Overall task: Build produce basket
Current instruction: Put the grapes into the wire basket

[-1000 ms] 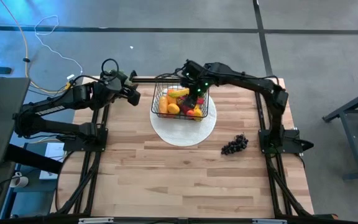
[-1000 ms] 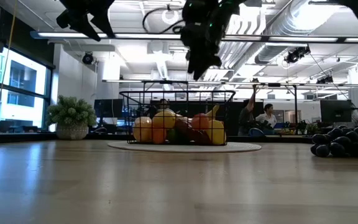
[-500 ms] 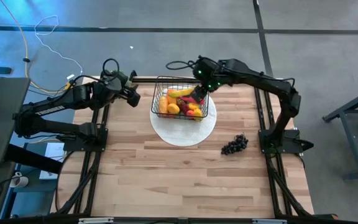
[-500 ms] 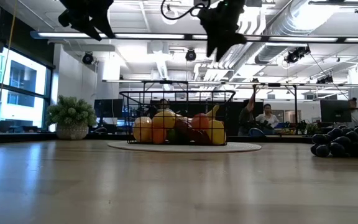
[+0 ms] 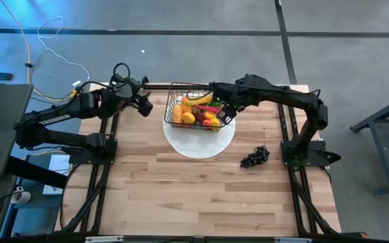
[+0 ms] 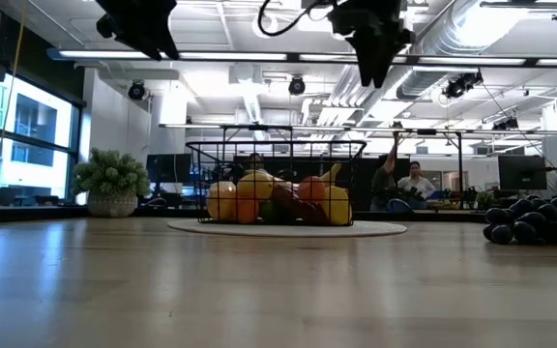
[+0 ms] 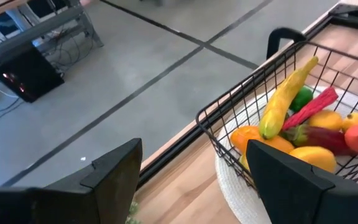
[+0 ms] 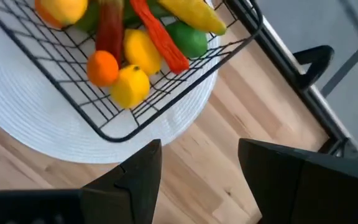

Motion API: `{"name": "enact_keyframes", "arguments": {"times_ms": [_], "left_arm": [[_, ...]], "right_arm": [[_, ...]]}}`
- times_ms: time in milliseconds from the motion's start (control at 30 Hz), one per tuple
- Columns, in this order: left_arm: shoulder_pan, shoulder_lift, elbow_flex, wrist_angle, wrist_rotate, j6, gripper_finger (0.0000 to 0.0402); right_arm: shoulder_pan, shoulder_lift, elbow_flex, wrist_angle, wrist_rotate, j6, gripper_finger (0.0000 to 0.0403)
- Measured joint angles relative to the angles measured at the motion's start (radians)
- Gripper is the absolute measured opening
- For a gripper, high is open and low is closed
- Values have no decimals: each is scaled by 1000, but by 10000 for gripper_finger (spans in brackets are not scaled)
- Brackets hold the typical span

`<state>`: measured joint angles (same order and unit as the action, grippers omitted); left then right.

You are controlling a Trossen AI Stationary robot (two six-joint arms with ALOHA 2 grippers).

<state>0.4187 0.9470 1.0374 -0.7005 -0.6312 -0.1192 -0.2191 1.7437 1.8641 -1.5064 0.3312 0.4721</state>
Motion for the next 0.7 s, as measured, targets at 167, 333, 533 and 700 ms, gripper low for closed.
{"name": "enact_keyframes", "arguments": {"times_ms": [167,333,533,700], "left_arm": [[0,5,0,38,-1,0,280],[0,17,0,54,0,0,280],[0,47,0,58,0,1,280],[0,76,0,61,15,31,280]], "right_arm": [[62,-3,-13,-64,98,2,193],[98,-88,-166,-52,93,2,193],[102,-232,-386,78,-54,-29,193],[102,-323,-534,130,-146,-86,193]]}}
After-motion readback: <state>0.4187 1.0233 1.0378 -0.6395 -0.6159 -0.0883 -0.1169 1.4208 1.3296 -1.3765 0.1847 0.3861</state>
